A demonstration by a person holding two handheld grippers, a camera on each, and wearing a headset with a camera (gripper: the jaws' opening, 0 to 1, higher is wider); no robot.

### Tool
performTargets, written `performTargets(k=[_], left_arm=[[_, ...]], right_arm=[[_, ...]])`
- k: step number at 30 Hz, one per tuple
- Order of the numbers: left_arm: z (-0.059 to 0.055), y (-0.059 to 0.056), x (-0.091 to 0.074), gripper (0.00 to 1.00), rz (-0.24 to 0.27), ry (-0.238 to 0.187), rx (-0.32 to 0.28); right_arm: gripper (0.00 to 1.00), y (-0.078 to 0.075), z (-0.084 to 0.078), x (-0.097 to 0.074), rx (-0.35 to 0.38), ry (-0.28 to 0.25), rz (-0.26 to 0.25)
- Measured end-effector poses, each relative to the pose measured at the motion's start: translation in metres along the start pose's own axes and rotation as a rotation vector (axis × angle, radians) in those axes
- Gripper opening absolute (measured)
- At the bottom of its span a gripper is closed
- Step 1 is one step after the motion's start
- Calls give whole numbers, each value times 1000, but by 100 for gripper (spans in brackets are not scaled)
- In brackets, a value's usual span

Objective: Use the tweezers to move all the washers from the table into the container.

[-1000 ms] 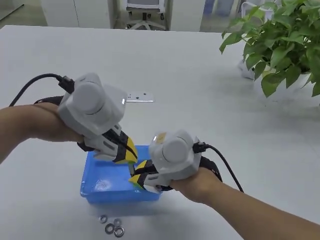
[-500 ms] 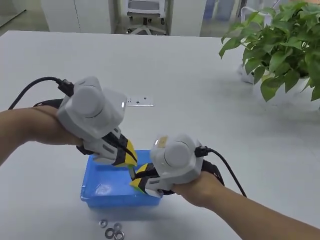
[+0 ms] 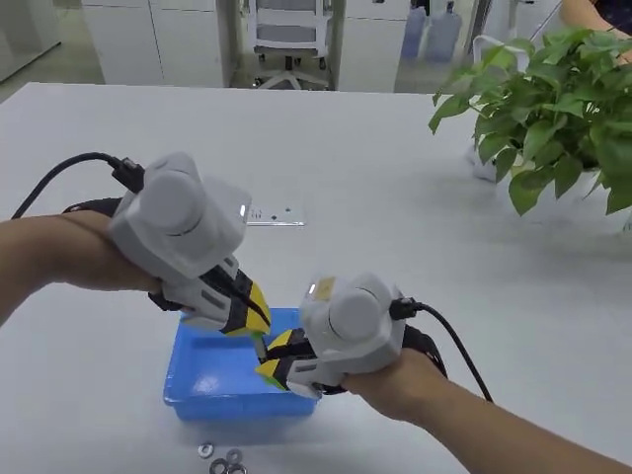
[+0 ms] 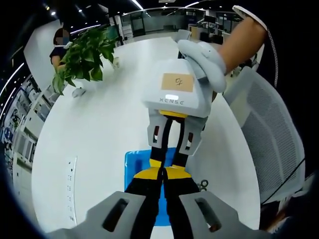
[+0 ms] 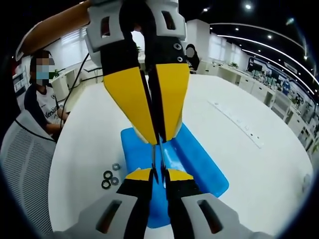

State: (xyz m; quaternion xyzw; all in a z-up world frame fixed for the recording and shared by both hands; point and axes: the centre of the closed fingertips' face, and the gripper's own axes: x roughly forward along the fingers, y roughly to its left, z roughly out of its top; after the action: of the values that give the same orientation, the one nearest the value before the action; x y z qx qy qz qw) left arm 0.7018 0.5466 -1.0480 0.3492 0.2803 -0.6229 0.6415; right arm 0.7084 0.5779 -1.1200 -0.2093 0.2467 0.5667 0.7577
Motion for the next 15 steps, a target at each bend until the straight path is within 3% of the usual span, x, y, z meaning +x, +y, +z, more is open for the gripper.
performTargets(k=[15], left_arm=[[6,-21,-16,5,22,17,12]], right_arm=[[11,21,13,-10,-35,-20,-5]])
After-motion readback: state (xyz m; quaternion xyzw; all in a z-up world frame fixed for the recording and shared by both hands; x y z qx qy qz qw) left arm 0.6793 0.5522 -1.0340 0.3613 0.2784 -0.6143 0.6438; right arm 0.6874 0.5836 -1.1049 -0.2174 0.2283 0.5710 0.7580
